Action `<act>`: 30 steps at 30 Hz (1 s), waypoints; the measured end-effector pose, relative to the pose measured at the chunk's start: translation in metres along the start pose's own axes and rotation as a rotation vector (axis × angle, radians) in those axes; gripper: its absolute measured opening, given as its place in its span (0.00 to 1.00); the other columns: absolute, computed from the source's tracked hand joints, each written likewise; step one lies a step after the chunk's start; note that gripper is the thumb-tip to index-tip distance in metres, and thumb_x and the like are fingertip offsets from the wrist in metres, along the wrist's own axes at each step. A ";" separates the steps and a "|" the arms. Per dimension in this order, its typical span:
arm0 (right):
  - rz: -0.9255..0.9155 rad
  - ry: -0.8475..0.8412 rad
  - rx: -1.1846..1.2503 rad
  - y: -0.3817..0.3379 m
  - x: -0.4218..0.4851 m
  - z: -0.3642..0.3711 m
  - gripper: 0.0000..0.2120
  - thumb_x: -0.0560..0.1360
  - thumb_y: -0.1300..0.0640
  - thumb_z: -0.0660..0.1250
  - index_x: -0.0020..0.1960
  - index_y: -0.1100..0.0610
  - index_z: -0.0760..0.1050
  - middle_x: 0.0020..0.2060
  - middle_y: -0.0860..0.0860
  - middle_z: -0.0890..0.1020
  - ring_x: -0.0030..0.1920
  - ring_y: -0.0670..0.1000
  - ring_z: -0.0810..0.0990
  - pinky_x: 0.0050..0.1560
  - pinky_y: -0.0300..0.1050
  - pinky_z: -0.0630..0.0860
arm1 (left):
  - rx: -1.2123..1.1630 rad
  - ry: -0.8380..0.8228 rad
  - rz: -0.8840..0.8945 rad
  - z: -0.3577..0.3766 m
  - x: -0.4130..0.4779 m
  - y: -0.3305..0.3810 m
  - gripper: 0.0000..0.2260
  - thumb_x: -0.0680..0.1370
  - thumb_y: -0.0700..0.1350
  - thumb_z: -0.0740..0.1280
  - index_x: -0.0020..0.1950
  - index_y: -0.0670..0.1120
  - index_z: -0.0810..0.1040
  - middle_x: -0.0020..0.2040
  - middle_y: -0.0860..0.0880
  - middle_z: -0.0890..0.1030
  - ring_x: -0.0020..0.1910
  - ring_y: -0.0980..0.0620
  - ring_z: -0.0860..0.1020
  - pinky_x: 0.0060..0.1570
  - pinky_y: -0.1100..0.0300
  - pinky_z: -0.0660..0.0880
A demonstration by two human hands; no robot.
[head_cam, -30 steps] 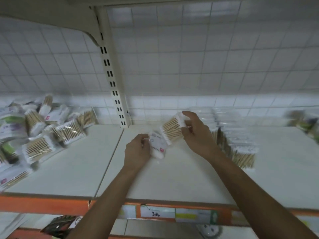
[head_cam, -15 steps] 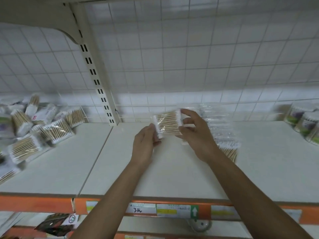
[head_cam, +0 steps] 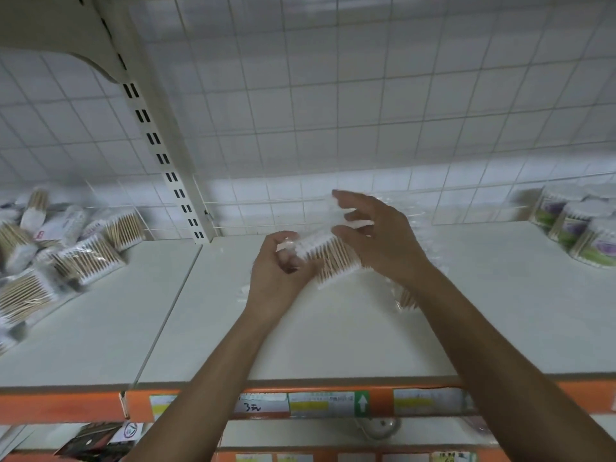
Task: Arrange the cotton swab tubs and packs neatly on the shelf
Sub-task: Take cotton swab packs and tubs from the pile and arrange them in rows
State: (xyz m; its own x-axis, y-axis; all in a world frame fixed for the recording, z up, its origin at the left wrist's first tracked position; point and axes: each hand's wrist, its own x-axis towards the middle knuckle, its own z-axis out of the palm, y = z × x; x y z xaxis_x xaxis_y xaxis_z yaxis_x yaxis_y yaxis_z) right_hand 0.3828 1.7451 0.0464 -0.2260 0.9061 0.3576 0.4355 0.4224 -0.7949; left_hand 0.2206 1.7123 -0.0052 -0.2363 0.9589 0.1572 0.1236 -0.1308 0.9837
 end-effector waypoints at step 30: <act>-0.129 -0.326 -0.811 0.031 0.023 -0.026 0.16 0.73 0.60 0.67 0.60 0.54 0.73 0.54 0.51 0.74 0.55 0.51 0.70 0.50 0.43 0.70 | 0.419 -0.005 0.047 0.045 0.022 -0.026 0.10 0.70 0.49 0.75 0.45 0.50 0.76 0.38 0.55 0.80 0.34 0.62 0.77 0.41 0.63 0.74</act>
State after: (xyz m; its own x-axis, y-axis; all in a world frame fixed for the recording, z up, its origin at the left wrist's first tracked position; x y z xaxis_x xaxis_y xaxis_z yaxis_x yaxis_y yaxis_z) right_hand 0.4138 1.7798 0.0426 -0.4997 0.8504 0.1648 0.8454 0.5202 -0.1212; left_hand 0.2559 1.7477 -0.0313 -0.2171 0.9556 0.1994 0.5158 -0.0611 0.8545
